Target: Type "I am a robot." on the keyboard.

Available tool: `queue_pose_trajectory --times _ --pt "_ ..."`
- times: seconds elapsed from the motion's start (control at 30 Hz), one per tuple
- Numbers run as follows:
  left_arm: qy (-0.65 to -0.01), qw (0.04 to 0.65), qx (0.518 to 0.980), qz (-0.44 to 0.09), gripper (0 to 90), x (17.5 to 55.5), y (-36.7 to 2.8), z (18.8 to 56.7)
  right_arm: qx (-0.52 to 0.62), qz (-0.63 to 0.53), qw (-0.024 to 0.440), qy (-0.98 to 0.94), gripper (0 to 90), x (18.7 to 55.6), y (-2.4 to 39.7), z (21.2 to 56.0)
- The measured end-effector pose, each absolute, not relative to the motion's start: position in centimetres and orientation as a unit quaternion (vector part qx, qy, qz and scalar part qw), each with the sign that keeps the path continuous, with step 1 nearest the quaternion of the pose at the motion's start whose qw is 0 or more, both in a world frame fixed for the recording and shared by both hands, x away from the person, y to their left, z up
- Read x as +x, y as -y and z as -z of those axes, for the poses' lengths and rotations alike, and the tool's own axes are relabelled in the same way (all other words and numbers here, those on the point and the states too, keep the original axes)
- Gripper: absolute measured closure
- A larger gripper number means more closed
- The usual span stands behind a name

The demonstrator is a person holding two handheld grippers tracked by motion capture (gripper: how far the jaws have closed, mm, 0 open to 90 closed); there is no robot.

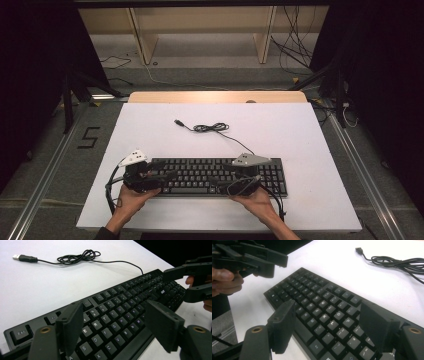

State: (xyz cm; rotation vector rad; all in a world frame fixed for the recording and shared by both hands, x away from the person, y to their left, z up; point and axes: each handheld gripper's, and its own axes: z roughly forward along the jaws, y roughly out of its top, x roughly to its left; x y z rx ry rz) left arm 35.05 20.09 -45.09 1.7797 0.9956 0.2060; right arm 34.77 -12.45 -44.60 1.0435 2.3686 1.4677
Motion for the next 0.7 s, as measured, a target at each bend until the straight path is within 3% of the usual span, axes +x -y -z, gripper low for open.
queue_pose_trajectory --times 0.43,0.5,0.7 --pt "-0.416 0.525 0.737 -0.093 25.2 34.1 -20.4 45.4 0.348 -0.481 0.088 -0.8 30.7 36.0 11.6 44.8" --pt "-0.414 0.527 0.736 -0.093 25.2 34.0 -20.4 45.4 0.347 -0.48 0.089 -0.801 35.6 36.2 11.6 44.8" --pt "-0.414 0.529 0.735 -0.097 25.4 33.8 -20.6 45.4 0.353 -0.466 0.097 -0.805 61.1 36.8 11.4 44.9"
